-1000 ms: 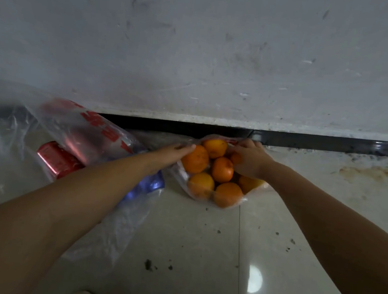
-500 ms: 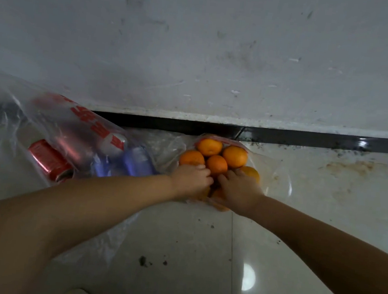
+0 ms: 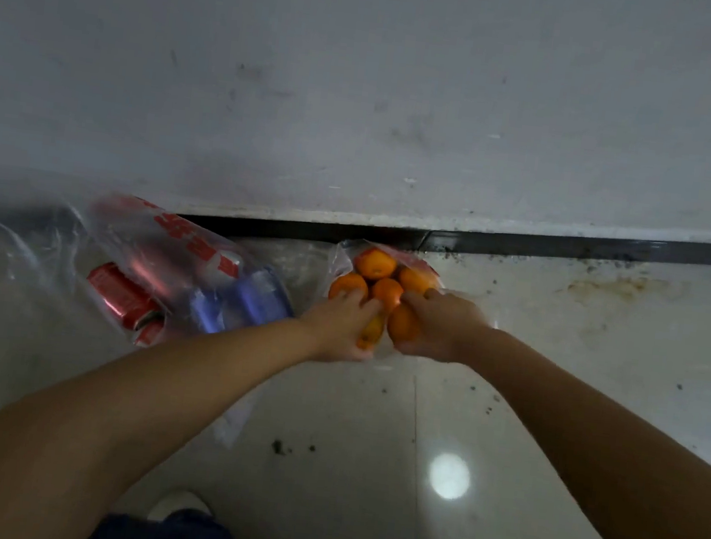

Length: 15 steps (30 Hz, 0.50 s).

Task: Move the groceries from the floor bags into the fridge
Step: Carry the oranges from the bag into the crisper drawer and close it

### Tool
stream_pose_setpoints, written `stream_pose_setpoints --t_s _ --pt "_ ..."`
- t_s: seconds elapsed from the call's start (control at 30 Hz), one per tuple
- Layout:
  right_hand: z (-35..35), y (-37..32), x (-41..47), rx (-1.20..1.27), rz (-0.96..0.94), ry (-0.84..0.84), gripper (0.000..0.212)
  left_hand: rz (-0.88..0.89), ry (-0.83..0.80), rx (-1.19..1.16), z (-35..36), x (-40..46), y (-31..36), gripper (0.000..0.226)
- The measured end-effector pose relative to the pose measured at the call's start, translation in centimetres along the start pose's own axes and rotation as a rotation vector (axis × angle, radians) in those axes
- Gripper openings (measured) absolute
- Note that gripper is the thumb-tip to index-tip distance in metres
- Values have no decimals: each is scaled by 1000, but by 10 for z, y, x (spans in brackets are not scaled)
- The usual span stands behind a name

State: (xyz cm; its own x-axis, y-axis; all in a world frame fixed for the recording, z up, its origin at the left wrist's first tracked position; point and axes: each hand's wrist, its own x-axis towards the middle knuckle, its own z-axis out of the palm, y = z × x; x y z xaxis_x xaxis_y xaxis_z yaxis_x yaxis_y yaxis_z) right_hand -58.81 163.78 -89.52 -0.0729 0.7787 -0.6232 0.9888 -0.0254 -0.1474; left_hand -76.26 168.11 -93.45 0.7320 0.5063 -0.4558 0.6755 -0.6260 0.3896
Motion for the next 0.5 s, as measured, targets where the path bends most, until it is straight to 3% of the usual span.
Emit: stream_pose_setpoints --t_s 0.17,0.5 --pt "-85 -20 -75 232 96 36 61 -231 71 -329 -101 -47 36 36" --pt "-249 -77 -250 275 99 70 75 -387 67 -452 -294 -228 115 45"
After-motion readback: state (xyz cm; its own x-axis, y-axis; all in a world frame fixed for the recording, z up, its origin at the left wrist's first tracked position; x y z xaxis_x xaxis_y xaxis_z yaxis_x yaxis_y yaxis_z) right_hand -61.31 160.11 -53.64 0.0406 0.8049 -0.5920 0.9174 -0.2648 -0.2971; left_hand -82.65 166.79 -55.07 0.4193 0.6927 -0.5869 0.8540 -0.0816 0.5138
